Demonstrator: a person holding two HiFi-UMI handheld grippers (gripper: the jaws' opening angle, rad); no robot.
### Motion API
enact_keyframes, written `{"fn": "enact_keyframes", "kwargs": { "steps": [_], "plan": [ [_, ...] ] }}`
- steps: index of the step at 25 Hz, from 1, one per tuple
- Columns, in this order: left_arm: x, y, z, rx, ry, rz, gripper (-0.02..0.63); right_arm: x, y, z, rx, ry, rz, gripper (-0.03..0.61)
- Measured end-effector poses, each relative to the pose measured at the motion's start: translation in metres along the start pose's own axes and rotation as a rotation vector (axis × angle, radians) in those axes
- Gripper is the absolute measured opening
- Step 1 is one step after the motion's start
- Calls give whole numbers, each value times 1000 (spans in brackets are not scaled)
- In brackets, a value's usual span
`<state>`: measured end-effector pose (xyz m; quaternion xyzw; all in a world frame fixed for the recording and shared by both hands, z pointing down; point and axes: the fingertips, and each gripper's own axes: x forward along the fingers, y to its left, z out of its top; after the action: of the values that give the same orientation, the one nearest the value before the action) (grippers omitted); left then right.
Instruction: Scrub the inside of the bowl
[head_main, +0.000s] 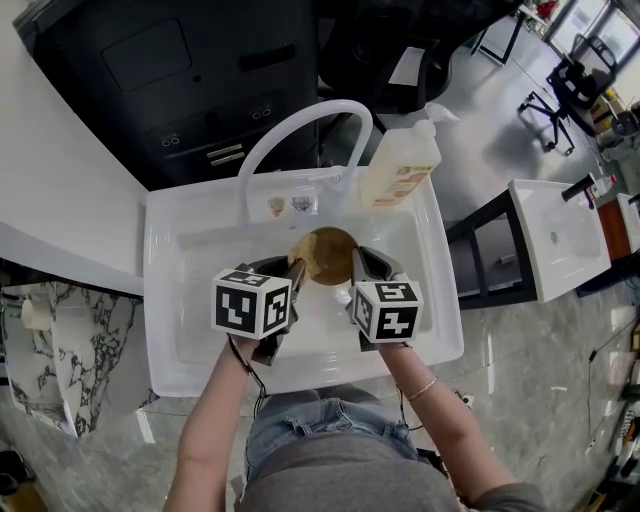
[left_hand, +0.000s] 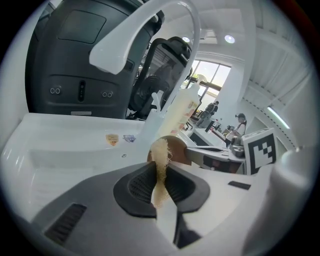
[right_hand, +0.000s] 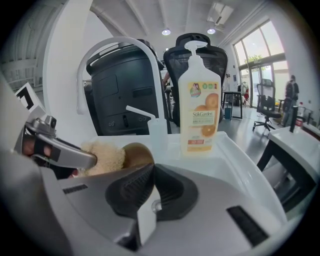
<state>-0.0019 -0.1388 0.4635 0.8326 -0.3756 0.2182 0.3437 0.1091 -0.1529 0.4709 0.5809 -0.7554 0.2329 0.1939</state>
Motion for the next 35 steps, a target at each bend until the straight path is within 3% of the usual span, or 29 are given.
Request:
{"fn": "enact_keyframes", "kwargs": {
  "steps": [8, 15, 24, 35],
  "plan": [
    [-7, 0, -13, 18, 6, 32, 46, 2, -13, -11, 15, 22, -24, 18],
    [-24, 12, -25, 46, -3, 121, 46, 6, -12, -15, 21, 46, 1, 18],
    [-62, 39, -42, -13, -57, 255, 46, 21, 36, -11, 2, 88, 150, 18],
    [-137, 84, -67, -105, -150, 474, 46, 49, 127, -15, -41, 177, 363, 18]
  ]
}}
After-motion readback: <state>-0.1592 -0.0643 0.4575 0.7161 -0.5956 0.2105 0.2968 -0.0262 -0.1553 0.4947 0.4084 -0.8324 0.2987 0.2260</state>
